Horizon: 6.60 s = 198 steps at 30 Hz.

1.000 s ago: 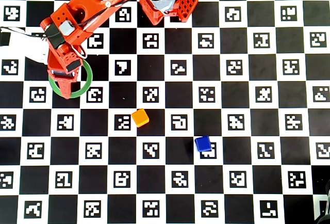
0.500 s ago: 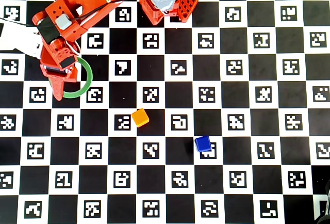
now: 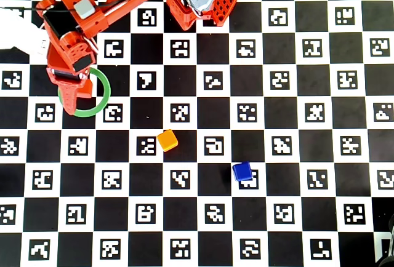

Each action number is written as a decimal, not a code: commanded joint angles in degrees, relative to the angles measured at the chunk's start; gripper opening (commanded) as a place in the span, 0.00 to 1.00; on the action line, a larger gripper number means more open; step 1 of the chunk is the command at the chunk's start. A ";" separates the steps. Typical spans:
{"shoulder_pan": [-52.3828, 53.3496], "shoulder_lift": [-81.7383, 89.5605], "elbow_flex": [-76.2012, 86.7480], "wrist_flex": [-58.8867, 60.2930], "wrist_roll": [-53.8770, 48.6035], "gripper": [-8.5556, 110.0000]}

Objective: Grab the red cube then put it in the green circle then put the blue cube on top and finally the orange cube on top

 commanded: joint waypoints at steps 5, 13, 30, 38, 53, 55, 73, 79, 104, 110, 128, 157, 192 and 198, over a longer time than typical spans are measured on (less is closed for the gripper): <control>-8.00 8.00 -10.28 8.17 7.29 0.46; -18.37 11.78 -12.74 11.60 14.59 0.46; -48.08 5.71 -18.98 10.37 28.21 0.46; -59.50 -3.60 -23.99 9.58 32.52 0.46; -64.51 -22.41 -30.06 4.48 38.23 0.46; -64.69 -24.17 -30.76 3.96 38.94 0.46; -63.98 -27.51 -17.23 -6.94 41.66 0.46; -63.90 -27.25 -13.71 -10.37 42.19 0.46; -65.04 -30.76 -9.49 -19.78 44.47 0.44; -64.86 -30.85 -9.40 -20.21 43.77 0.41; -65.21 -30.59 -8.61 -20.74 43.95 0.15; -57.83 -0.53 -9.40 0.18 35.51 0.13; -4.75 -3.08 -12.83 0.97 -2.81 0.13; -2.20 -6.59 -13.36 -0.35 -5.10 0.13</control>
